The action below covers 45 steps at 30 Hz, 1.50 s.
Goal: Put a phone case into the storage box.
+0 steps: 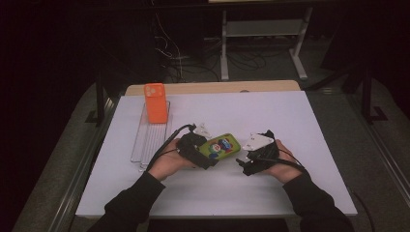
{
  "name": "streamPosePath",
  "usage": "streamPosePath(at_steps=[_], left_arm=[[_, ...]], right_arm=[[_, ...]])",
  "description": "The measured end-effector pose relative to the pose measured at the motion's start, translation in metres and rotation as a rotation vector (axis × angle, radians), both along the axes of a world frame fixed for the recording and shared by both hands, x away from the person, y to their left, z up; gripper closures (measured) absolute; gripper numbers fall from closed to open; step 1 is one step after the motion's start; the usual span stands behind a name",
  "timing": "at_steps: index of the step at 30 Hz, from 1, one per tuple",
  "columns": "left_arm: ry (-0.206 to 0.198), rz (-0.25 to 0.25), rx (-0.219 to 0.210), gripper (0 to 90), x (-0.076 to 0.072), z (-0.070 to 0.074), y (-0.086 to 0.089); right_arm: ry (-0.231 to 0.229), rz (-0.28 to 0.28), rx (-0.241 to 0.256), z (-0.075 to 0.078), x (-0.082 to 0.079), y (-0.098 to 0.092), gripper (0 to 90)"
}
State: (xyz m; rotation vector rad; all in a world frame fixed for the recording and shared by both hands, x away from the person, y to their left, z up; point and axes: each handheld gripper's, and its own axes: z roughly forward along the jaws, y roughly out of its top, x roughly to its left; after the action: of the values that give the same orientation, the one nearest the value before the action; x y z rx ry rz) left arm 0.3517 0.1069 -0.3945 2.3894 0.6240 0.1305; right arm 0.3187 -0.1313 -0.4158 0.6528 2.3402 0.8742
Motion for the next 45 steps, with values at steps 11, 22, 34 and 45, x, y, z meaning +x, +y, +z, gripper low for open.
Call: streamPosePath(at_steps=[11, 22, 34, 45], left_arm=[[-0.006, -0.013, 0.003, 15.6, 0.001, 0.000, 0.000], [0.005, -0.003, -0.005, 15.7, 0.000, 0.000, 0.000], [0.005, -0.012, 0.014, 15.7, 0.002, 0.002, 0.001], [0.022, 0.005, -0.005, 15.7, 0.002, 0.001, 0.000]], right_arm=[[-0.130, 0.053, -0.136, -0.005, -0.009, 0.009, 2.0], [-0.278, 0.135, -0.281, -0.009, -0.016, 0.016, 2.0], [-0.497, 0.176, -0.427, -0.013, -0.027, 0.029, 2.1], [-0.606, 0.208, -0.452, -0.016, -0.031, 0.038, 5.6]])
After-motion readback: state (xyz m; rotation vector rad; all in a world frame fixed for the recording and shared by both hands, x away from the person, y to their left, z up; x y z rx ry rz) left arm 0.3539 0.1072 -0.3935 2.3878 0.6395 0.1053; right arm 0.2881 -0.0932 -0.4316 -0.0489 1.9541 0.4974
